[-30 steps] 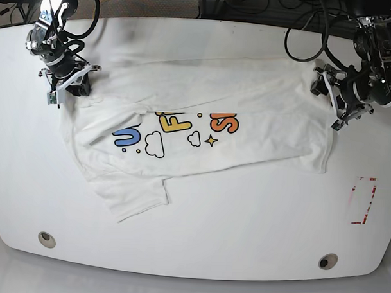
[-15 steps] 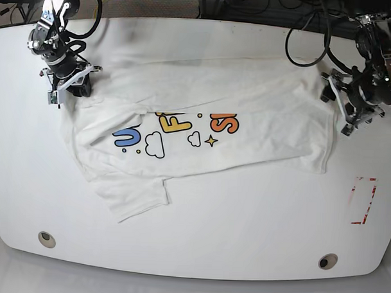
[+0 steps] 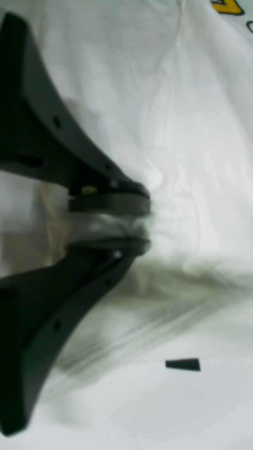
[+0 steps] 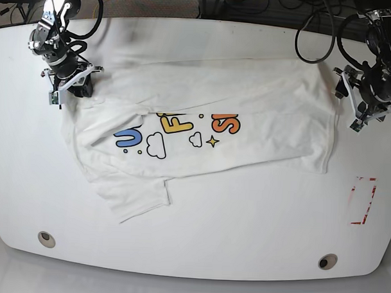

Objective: Fold the T-shirt properly
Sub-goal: 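Lower both grippers onto the folded collar edge and pinch the fabric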

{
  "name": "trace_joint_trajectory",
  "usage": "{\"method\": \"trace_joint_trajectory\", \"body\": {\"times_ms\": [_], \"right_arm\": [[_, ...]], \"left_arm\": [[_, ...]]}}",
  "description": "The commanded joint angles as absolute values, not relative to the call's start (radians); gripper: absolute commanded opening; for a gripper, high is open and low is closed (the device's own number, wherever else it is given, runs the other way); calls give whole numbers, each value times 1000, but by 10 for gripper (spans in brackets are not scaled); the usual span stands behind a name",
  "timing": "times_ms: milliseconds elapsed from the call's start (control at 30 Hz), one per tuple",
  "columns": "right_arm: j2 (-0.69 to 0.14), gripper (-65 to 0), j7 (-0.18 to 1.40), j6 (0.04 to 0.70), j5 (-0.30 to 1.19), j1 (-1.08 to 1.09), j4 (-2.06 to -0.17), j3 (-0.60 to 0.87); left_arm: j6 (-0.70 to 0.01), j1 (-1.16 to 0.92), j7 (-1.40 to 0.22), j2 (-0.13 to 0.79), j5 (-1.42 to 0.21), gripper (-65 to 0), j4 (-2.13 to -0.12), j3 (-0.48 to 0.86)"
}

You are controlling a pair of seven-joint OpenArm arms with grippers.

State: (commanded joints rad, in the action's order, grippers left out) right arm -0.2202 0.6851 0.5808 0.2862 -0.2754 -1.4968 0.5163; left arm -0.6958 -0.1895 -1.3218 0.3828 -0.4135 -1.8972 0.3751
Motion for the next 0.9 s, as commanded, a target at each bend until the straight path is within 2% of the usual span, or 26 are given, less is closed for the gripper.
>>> {"method": "trace_joint_trajectory", "body": {"times_ms": [167,433,800,900], "right_arm": [[-220,-526,685,581,286,-275,-1497,516],[-223,-526,684,581,286,-280,-1497,516],[-219,-526,682,582,286,-338,-1547,526],[-200,-526,684,582,286,-363,-1569,522]], "left_arm": [[-698,-188,-1317,374,-357,-268,-1885,351],[-698,-188,-1282,340,-358,-268,-1886,348],[-697,-168,-1280,223,-377,-269,-1885,272],[-696,-176,-1279,220,-377,-269,-1885,254]]}}
